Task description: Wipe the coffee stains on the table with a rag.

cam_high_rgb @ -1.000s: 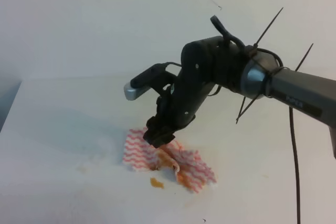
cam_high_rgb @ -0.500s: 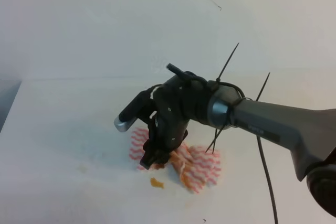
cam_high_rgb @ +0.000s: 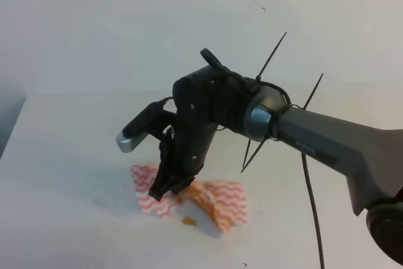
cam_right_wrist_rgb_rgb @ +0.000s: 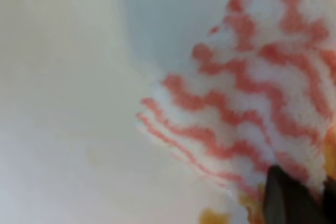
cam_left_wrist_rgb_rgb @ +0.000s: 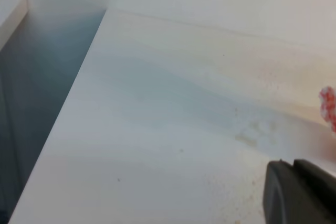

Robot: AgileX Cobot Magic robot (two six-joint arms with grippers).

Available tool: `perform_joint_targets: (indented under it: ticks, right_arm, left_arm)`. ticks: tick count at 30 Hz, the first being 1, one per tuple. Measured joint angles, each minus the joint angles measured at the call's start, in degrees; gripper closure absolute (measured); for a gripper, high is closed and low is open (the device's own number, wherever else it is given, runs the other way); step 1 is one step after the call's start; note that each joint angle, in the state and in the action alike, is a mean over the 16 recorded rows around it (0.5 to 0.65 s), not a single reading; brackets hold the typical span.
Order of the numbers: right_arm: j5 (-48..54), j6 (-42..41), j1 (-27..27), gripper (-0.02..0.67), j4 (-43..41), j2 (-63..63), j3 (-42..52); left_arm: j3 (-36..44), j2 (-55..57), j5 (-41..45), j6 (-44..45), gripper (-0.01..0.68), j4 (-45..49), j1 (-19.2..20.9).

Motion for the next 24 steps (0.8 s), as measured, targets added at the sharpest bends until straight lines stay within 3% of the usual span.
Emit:
perform_joint_targets:
  ticks: [7, 14, 24]
  right_arm:
    - [2.56, -0.53, 1.97, 0.629, 3.94, 0.28, -1.21]
    - [3.39, 1.54, 2.36, 0.63, 2.57, 1.4, 0.03]
    - [3.3, 7.0, -4.8, 0.631, -2.56, 2.55, 0.54]
  left_arm:
    - [0.0, 0.0, 0.0, 0.0, 0.672, 0.0, 0.0]
    - [0.0, 0.0, 0.0, 0.0, 0.672, 0.0, 0.0]
    - [0.0, 0.0, 0.0, 0.0, 0.672, 0.0, 0.0]
